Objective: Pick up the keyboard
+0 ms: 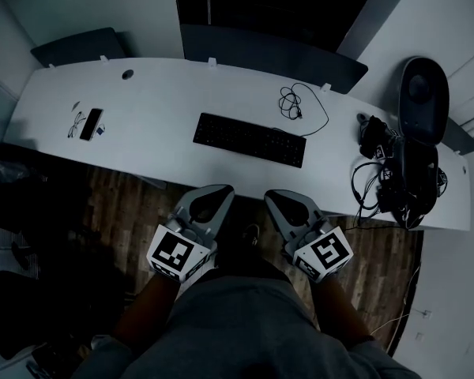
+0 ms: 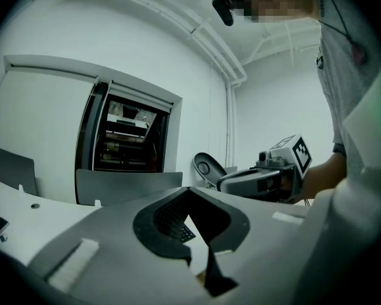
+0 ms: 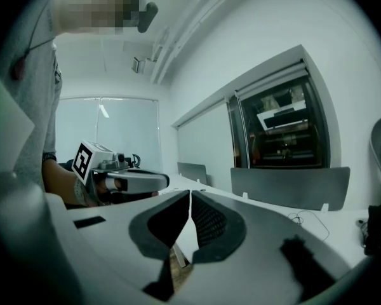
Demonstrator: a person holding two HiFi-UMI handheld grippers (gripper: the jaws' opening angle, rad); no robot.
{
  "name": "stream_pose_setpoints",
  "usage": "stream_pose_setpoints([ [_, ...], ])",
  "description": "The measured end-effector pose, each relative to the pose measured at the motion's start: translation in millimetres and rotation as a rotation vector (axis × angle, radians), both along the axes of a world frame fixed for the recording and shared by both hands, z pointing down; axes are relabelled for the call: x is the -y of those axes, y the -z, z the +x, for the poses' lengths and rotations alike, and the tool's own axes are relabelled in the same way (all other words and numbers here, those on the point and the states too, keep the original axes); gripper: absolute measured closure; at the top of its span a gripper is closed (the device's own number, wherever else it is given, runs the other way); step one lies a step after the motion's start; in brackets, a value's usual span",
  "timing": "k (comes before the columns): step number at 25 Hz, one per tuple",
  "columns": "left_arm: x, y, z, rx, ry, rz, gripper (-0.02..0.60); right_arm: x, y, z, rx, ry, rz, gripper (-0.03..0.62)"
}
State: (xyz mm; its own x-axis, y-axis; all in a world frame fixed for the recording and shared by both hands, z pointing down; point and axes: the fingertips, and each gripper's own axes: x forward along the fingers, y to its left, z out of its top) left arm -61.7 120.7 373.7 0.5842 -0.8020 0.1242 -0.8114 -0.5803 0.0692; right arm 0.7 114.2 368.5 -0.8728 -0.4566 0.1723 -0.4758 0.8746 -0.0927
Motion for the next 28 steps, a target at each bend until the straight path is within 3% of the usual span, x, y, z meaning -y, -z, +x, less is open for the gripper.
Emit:
stream_pose_setpoints([
  [19, 114.2, -17.2, 30.4, 0.065, -0.013, -0.041, 0.575, 116.6, -16.4, 38.9, 0.048, -0.013, -0.035, 0.577],
  [28, 141.7, -24.1, 38.5, 0.078, 0.023, -0.062, 0.575, 149.1, -28.2, 52.7, 0.012, -0.011, -0.057, 0.577],
])
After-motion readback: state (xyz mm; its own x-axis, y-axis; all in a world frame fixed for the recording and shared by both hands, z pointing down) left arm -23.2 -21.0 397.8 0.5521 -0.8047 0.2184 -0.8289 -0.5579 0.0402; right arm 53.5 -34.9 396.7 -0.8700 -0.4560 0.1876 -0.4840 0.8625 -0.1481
